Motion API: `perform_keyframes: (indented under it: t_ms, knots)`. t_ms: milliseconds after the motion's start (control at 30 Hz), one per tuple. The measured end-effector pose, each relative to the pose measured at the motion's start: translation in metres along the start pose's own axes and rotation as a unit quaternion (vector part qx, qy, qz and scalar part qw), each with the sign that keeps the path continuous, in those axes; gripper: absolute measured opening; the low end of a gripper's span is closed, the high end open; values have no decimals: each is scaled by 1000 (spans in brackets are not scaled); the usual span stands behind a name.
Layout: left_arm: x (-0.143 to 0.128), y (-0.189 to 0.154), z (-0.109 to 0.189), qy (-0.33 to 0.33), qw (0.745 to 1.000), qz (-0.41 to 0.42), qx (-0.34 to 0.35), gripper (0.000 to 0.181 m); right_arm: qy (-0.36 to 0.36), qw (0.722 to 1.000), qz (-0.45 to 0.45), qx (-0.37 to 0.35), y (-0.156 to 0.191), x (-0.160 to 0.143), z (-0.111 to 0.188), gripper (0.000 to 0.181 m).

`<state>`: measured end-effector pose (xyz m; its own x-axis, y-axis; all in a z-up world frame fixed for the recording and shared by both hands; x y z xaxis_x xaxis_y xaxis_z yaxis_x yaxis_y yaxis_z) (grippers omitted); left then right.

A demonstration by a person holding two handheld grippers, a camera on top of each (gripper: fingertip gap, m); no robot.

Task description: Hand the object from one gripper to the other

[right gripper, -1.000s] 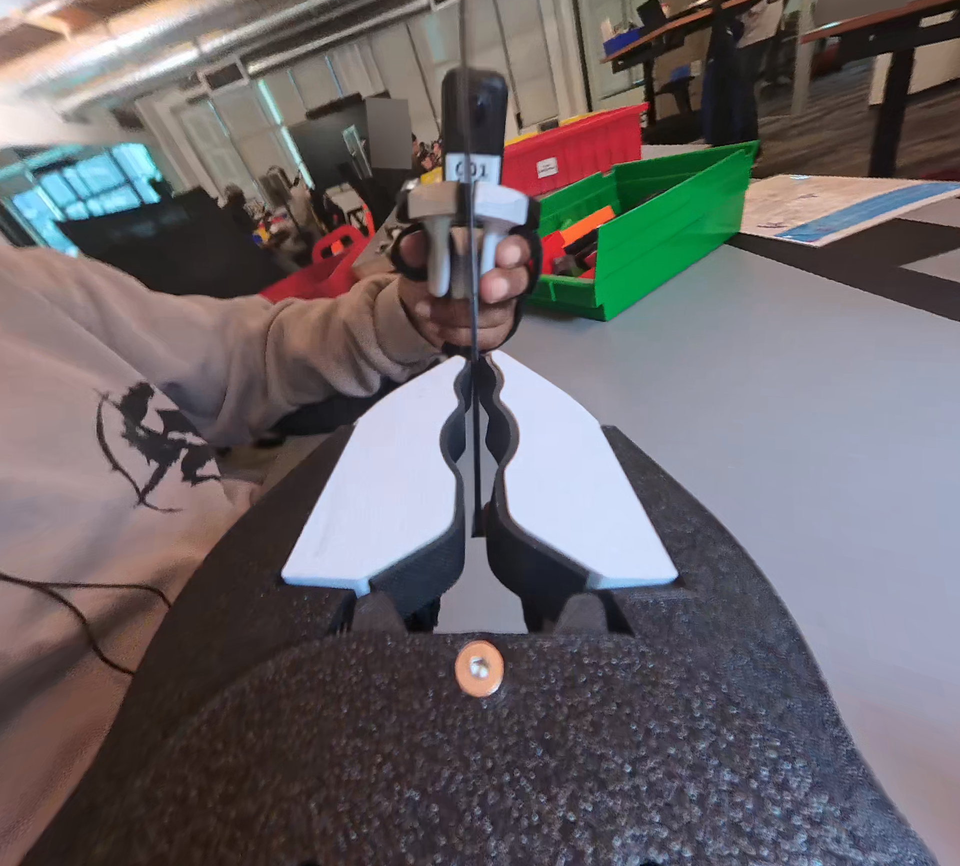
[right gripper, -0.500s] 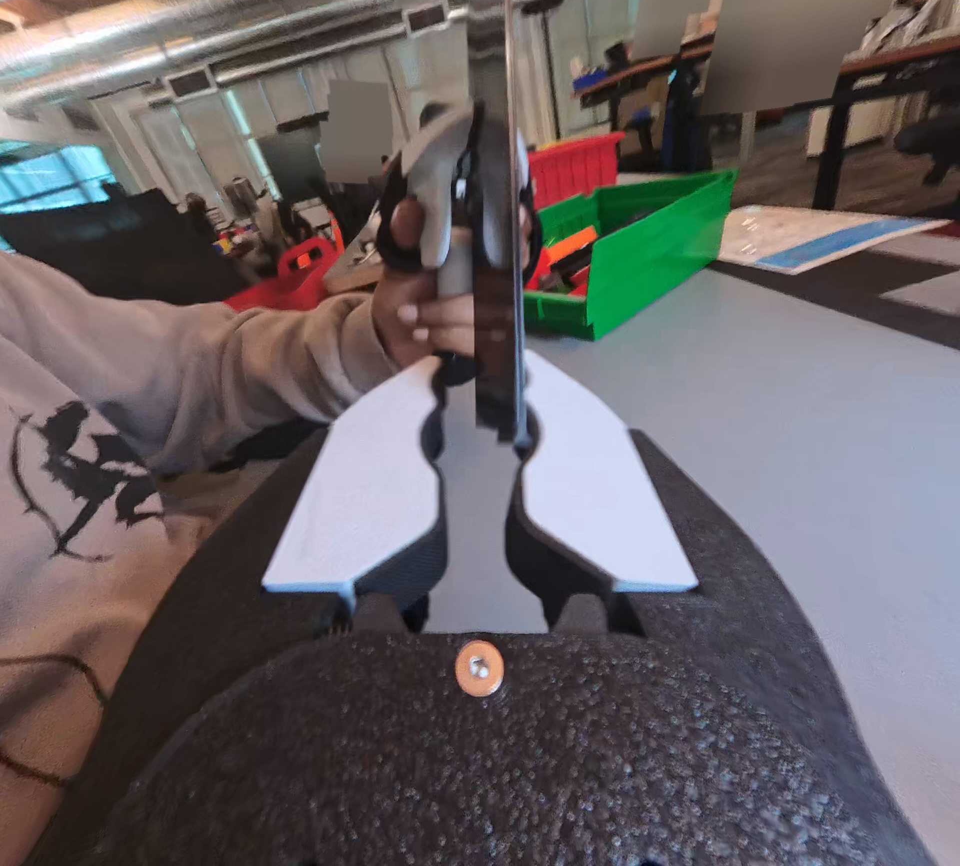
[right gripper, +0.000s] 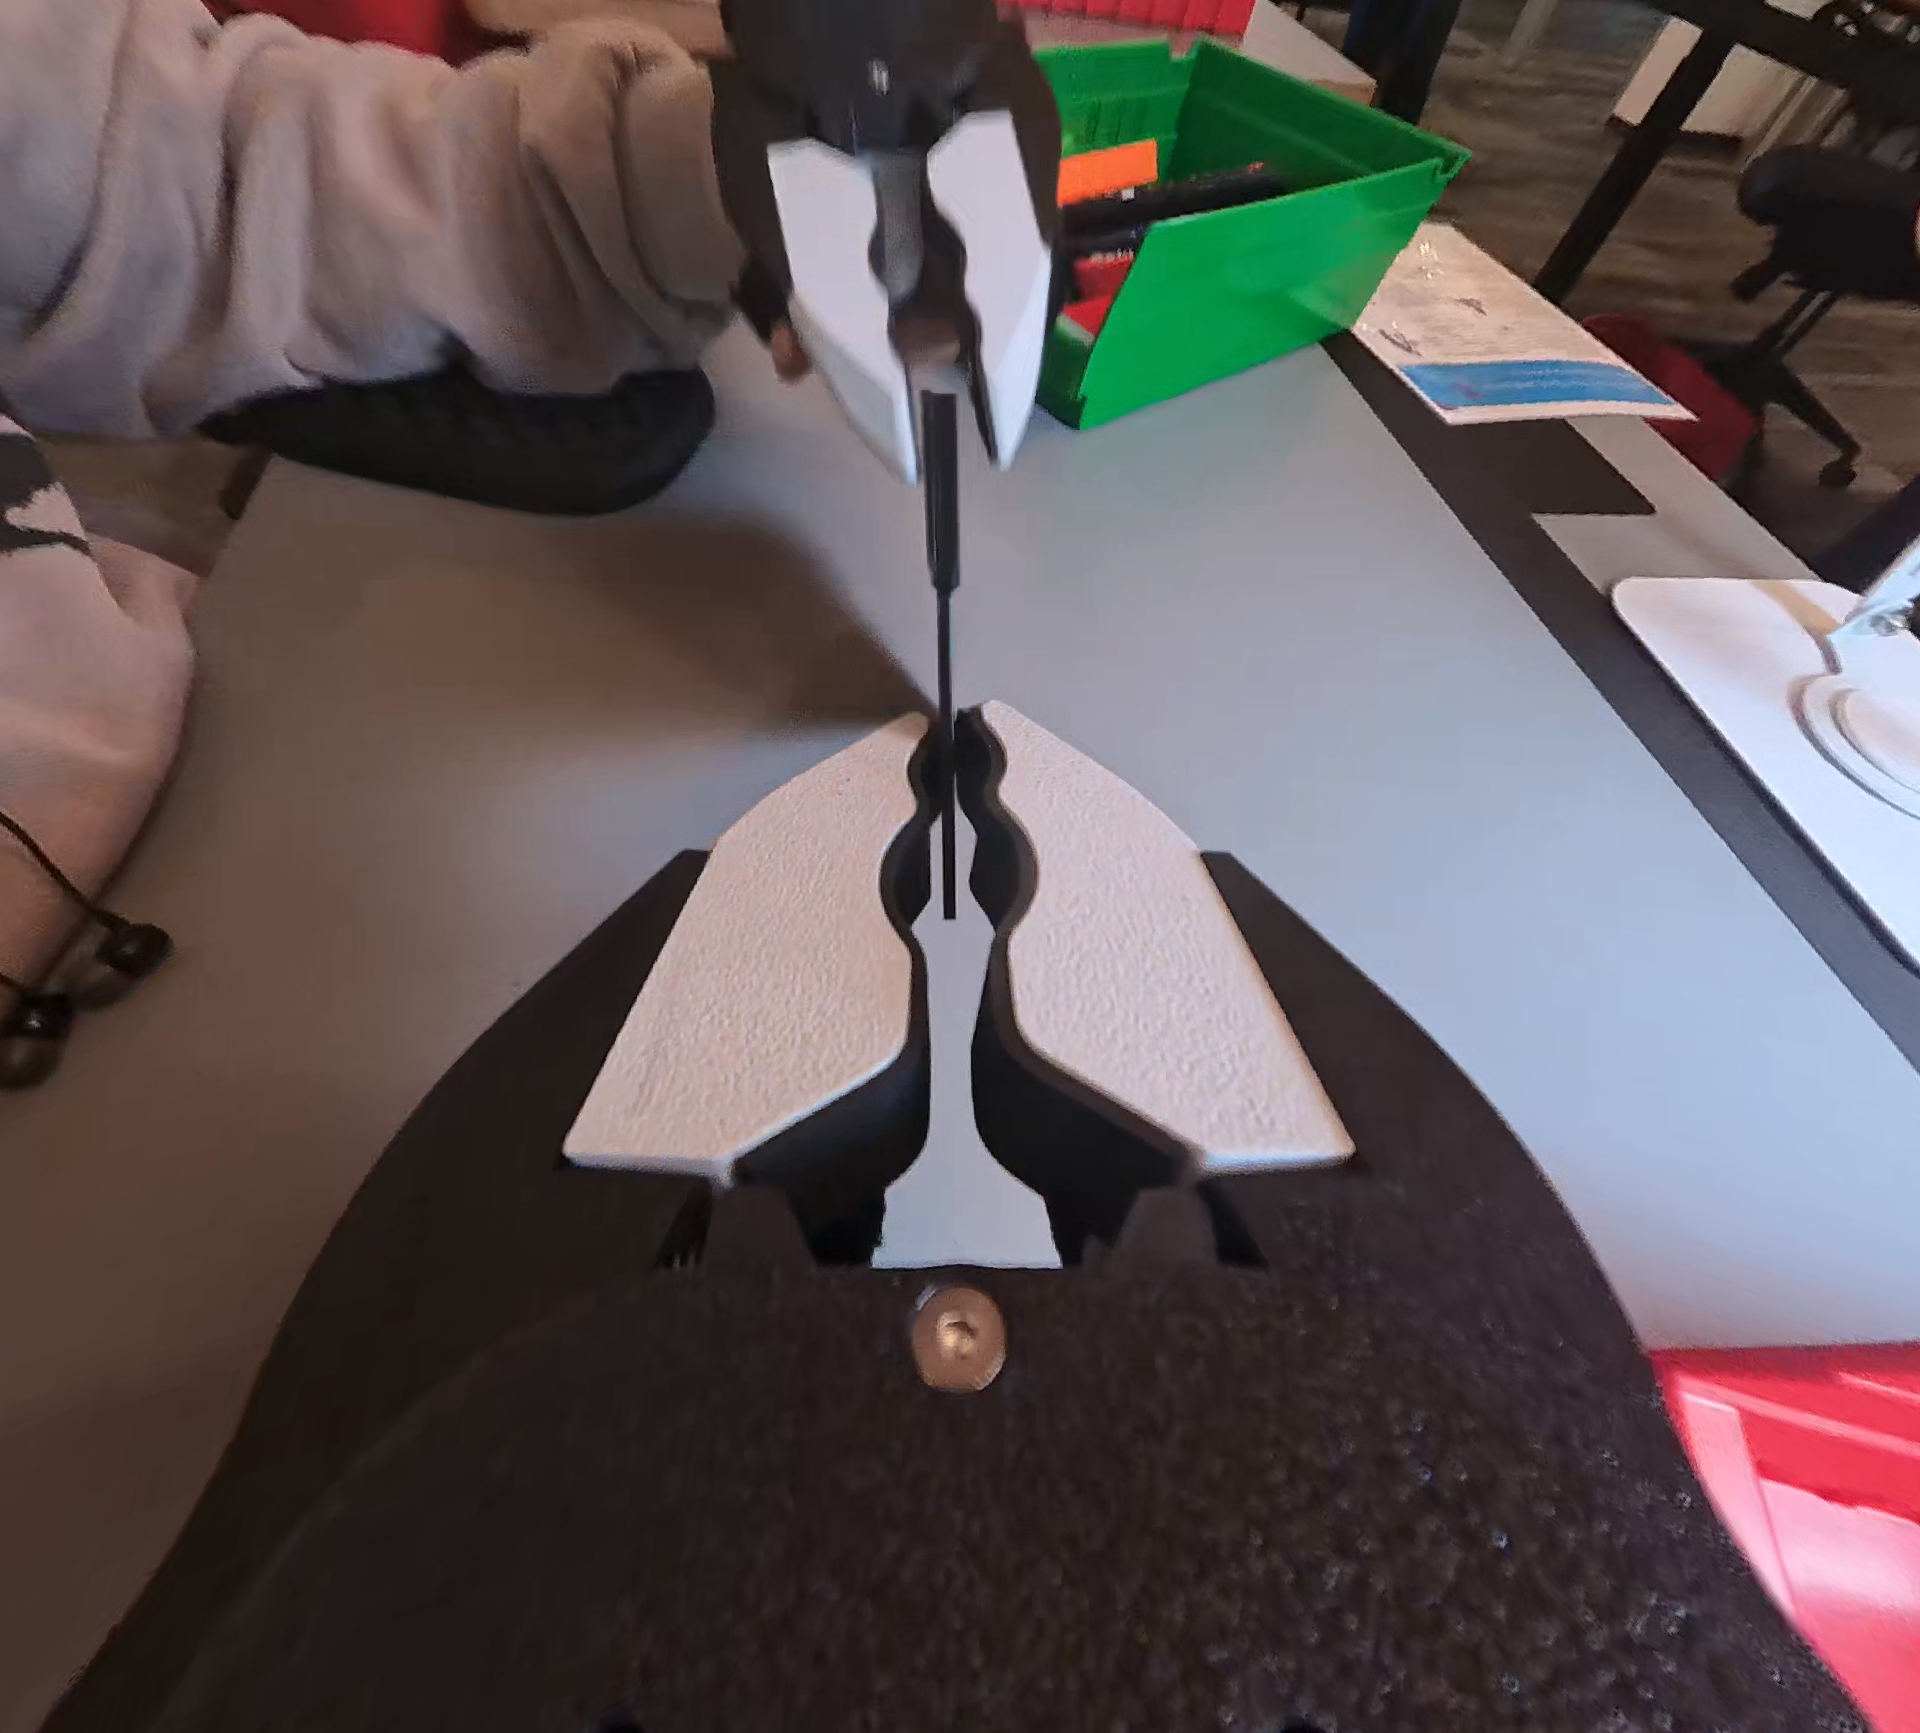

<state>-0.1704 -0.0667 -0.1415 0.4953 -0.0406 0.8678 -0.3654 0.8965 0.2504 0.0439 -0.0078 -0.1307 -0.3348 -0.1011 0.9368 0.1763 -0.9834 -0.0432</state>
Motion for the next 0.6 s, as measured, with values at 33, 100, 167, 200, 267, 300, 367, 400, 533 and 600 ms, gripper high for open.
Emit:
perform_keyframes:
  t_ms: [33, 100, 167, 200, 267, 300, 367, 400, 533, 600]
  knots:
    - [-2, -2, -7, 19, 1000, -1, 0, 24, -12, 1000, -7, 6, 1, 2, 1, 2]
    - [1, -6, -17, 19, 1000, 4, -8, 36, -25, 1000, -2, 15, 5, 7, 5, 2]
    - [6, -13, -24, 2, 1000, -7, -23, 15, -41, 999, 9, 12, 10, 14, 7, 2]
    - [9, -17, -26, 7, 999, -25, -26, 2, -59, 998, 14, 13, 12, 20, 9, 2]
    - [21, -18, -27, -10, 999, -34, -2, 2, -137, 990, 8, -13, 12, 34, 17, 5]
    - [30, -17, -24, -46, 999, -20, 0, 2, -187, 982, -6, -27, 10, 40, 24, 10]
    - [46, -16, -15, -138, 990, 27, -5, 2, -233, 971, -38, -31, 6, 46, 33, 27]
    - [53, -16, -12, -187, 981, 46, -3, 2, -225, 973, -54, -22, 5, 45, 31, 35]
    - [70, -19, -5, -346, 931, 115, -16, 2, -176, 980, -83, 32, 20, 29, -11, 46]
    - [73, -22, -9, -369, 920, 133, -19, 2, -175, 978, -85, 70, 35, 26, -31, 29]
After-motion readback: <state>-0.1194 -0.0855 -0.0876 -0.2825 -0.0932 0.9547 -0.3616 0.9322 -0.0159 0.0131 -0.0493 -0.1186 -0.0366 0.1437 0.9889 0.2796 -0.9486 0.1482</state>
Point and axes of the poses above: each gripper's, where its closed fingertips meet, z back along the fingers, x out of its top, y = z × x across the jaws, the point moved 7 cm from there along z, back along the fingers, and after that the axes turned 5 degrees about -z, right-handed, at the moved point
